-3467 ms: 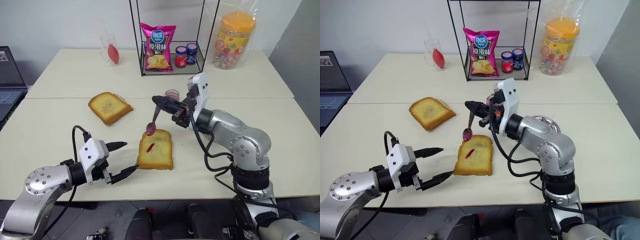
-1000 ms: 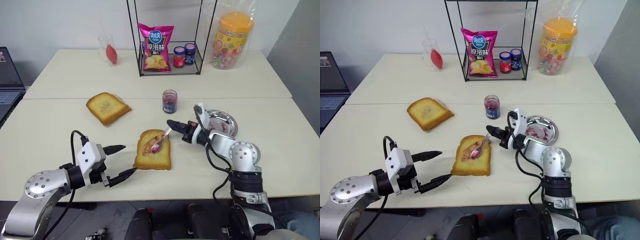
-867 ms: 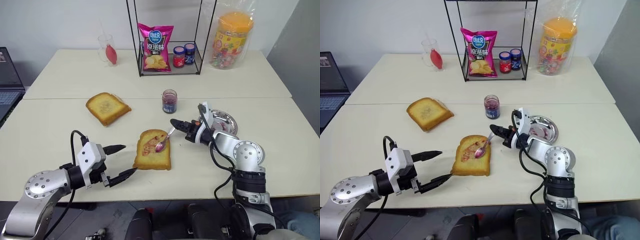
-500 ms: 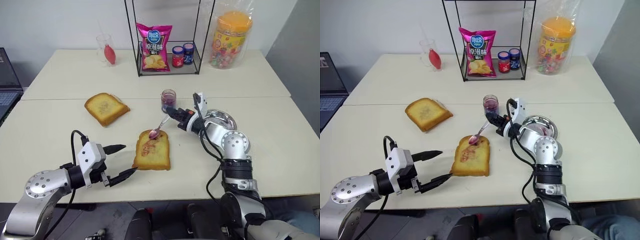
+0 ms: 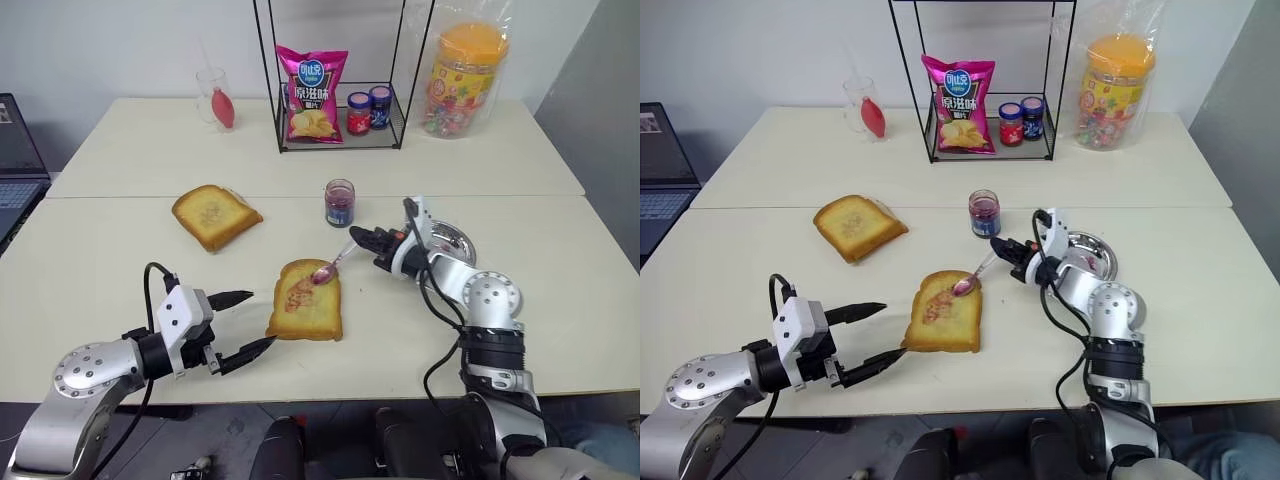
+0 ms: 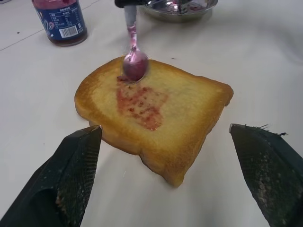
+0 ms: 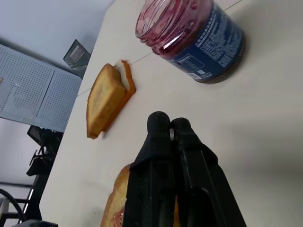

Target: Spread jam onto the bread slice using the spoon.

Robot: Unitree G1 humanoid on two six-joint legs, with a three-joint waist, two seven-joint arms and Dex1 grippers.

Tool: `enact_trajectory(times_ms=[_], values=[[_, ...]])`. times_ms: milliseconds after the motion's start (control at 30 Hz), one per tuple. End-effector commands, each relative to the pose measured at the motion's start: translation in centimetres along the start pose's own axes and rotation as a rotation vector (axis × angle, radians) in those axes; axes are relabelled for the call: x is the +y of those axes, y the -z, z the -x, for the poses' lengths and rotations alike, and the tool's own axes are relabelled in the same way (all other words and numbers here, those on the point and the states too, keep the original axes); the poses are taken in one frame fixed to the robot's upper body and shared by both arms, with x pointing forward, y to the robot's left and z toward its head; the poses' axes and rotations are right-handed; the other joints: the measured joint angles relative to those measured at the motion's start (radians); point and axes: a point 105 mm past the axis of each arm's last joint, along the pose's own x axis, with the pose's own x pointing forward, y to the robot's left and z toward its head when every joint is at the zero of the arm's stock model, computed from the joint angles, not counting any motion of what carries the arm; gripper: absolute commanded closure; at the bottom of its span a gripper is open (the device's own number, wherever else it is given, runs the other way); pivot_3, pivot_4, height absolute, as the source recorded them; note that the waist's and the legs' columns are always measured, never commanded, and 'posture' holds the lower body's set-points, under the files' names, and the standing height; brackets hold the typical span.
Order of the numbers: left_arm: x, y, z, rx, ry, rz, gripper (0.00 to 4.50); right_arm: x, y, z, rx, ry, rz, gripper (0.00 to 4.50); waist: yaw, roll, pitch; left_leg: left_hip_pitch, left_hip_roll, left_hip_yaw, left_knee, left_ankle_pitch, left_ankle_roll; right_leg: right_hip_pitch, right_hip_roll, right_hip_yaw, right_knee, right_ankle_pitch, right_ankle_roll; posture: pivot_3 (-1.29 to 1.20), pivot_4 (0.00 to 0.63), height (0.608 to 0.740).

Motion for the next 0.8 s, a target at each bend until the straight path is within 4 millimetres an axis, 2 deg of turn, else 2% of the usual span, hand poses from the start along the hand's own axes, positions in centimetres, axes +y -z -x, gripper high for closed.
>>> enact_trajectory(times_ms=[33, 167, 300, 367, 467, 567, 700, 800], values=[[-0.2, -0.8, -0.2, -0.027, 0.011, -0.030, 0.00, 1.7, -1.1, 0.8, -0.032, -0.056, 0.020, 4.49, 0.000, 0.000, 0.000, 0.000, 0.000, 0.000, 0.000, 0.000, 0.000, 0.000, 0.000, 0.000, 0.000, 0.000, 0.000, 0.00, 0.150, 0.740], [0.0, -0.7, -0.2, -0.026, 0.006, -0.032, 0.00, 2.8, -1.8, 1.0, -0.057, -0.095, 0.012, 4.49, -0.002, 0.000, 0.000, 0.000, 0.000, 0.000, 0.000, 0.000, 0.000, 0.000, 0.000, 0.000, 0.000, 0.000, 0.000, 0.00, 0.150, 0.740], [0.1, -0.9, -0.2, -0.030, 0.001, -0.042, 0.00, 3.4, -1.4, 0.9, -0.064, -0.120, 0.010, 4.49, -0.002, 0.000, 0.000, 0.000, 0.000, 0.000, 0.000, 0.000, 0.000, 0.000, 0.000, 0.000, 0.000, 0.000, 0.000, 0.00, 0.150, 0.740], [-0.1, -2.5, -0.6, -0.058, 0.037, -0.071, 0.00, 4.2, -2.0, 1.5, -0.102, -0.154, 0.062, 4.49, -0.002, 0.000, 0.000, 0.000, 0.000, 0.000, 0.000, 0.000, 0.000, 0.000, 0.000, 0.000, 0.000, 0.000, 0.000, 0.00, 0.150, 0.740], [0.2, -5.7, -1.8, -0.093, 0.082, -0.094, 0.00, 4.8, -4.1, 3.3, -0.183, -0.176, 0.109, 4.49, 0.007, 0.000, 0.000, -0.001, 0.000, -0.001, 0.000, 0.000, 0.000, 0.000, 0.000, -0.001, 0.000, 0.000, 0.000, 0.00, 0.150, 0.740], [0.0, -7.9, -3.1, -0.107, 0.144, -0.140, 0.00, 4.2, -6.1, 4.8, -0.249, -0.142, 0.143, 4.49, 0.009, 0.000, 0.000, -0.003, -0.001, -0.003, 0.003, 0.000, 0.000, 0.000, 0.000, -0.002, -0.001, 0.001, 0.001, 0.00, 0.150, 0.740], [-1.1, -9.5, -4.4, -0.102, 0.227, -0.153, 0.00, 3.1, -7.8, 6.8, -0.310, -0.090, 0.173, 4.49, 0.002, 0.000, 0.000, -0.004, -0.002, 0.000, 0.003, 0.000, 0.000, 0.000, 0.000, 0.000, -0.002, 0.002, 0.003, 0.00, 0.150, 0.740], [-2.1, -10.5, -5.8, -0.093, 0.303, -0.180, 0.00, 0.4, -9.5, 9.2, -0.386, 0.020, 0.181, 4.49, -0.002, 0.000, 0.000, -0.004, 0.000, 0.000, 0.002, 0.000, 0.000, -0.001, 0.001, 0.000, -0.002, 0.001, 0.003, 0.00, 0.150, 0.740]])
